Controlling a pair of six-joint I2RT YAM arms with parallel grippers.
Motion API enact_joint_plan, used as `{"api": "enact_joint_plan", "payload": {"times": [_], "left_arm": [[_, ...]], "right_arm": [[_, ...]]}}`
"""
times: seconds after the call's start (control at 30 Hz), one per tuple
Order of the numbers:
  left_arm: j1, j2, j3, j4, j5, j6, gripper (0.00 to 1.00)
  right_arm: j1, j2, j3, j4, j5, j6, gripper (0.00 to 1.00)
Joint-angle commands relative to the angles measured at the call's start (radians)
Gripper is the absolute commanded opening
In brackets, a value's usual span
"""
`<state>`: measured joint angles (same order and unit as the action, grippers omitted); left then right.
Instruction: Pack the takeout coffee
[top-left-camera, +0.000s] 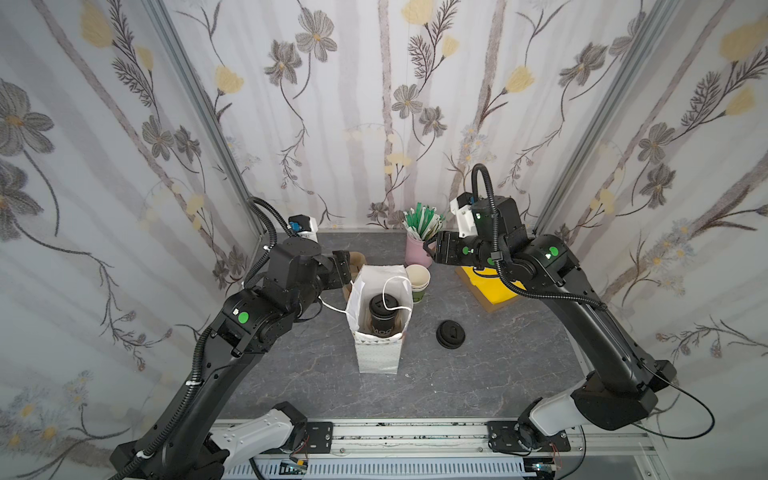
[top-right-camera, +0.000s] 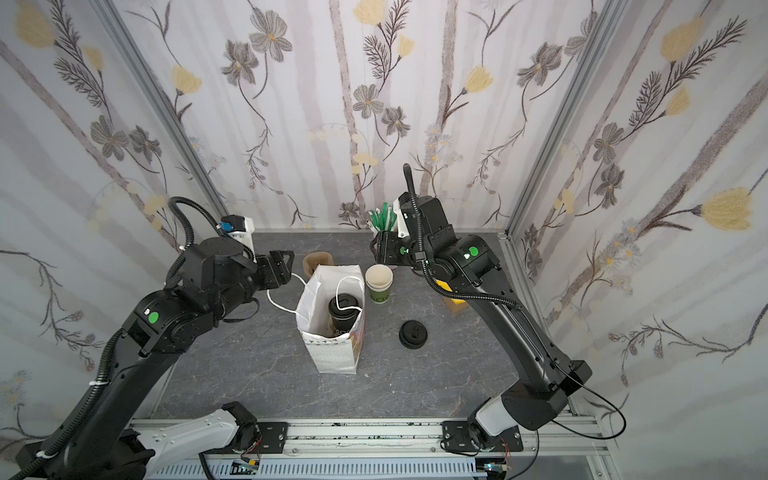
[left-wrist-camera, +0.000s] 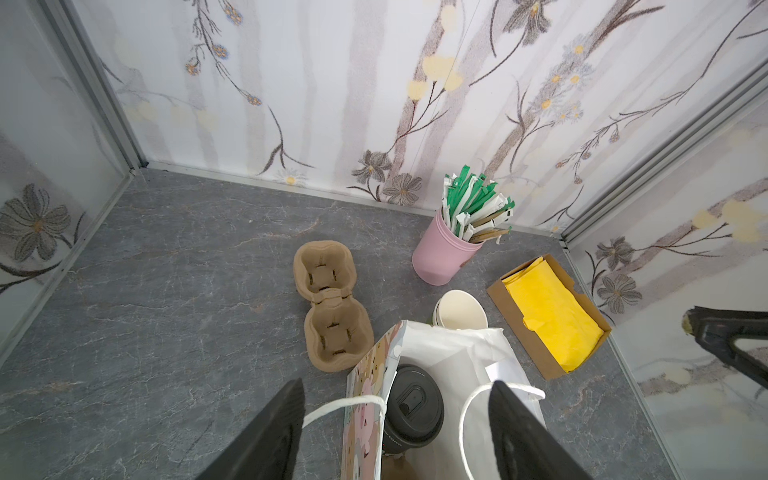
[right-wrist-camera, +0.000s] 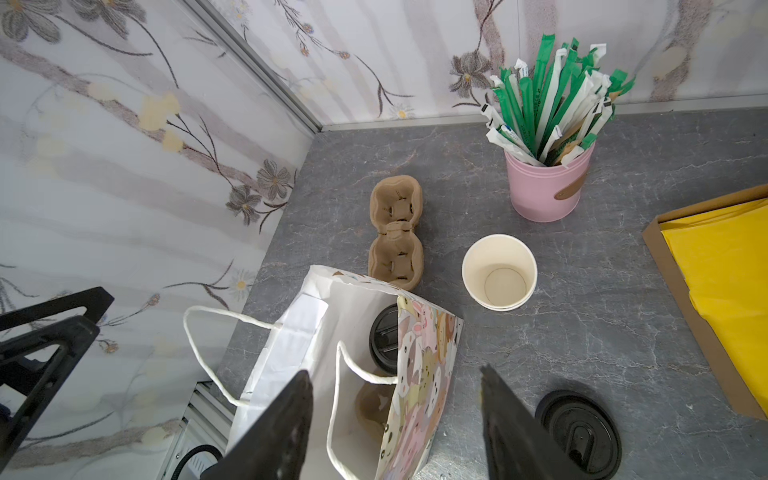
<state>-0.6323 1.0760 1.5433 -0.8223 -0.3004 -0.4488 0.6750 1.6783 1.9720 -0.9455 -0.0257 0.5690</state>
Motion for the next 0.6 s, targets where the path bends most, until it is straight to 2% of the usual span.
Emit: {"api": "enact_joint_plan", "payload": {"times": [0.0, 0.2, 0.27, 0.4, 0.5, 0.57], "left_arm": [[0.000, -0.007, 0.039, 0.008, -0.064, -0.052, 0.69], [0.000, 0.047, 0.135, 0.009, -0.032, -0.088, 0.67], [0.001, 0.077, 0.147, 0.013, -0.054, -0.070, 0.67], [-0.003, 0.147, 0.135, 0.041, -0.077, 0.010, 0.68], [-0.006, 0.191, 0.239, 0.047, -0.051, 0.004, 0.67], [-0.009, 0.235, 0.335, 0.036, -0.029, 0.056, 0.65]], "right_arm": [[0.005, 0.036, 0.083, -0.106, 0.027, 0.046, 0.63], [-0.045, 0.081, 0.164, -0.097, 0.026, -0.068, 0.63], [-0.086, 0.086, 0.125, -0.074, 0.033, -0.112, 0.62], [-0.148, 0.056, -0.061, 0.062, 0.043, -0.258, 0.58], [-0.162, 0.024, -0.068, 0.078, -0.012, -0.280, 0.52], [-0.165, -0.010, -0.103, 0.118, -0.040, -0.310, 0.48]]}}
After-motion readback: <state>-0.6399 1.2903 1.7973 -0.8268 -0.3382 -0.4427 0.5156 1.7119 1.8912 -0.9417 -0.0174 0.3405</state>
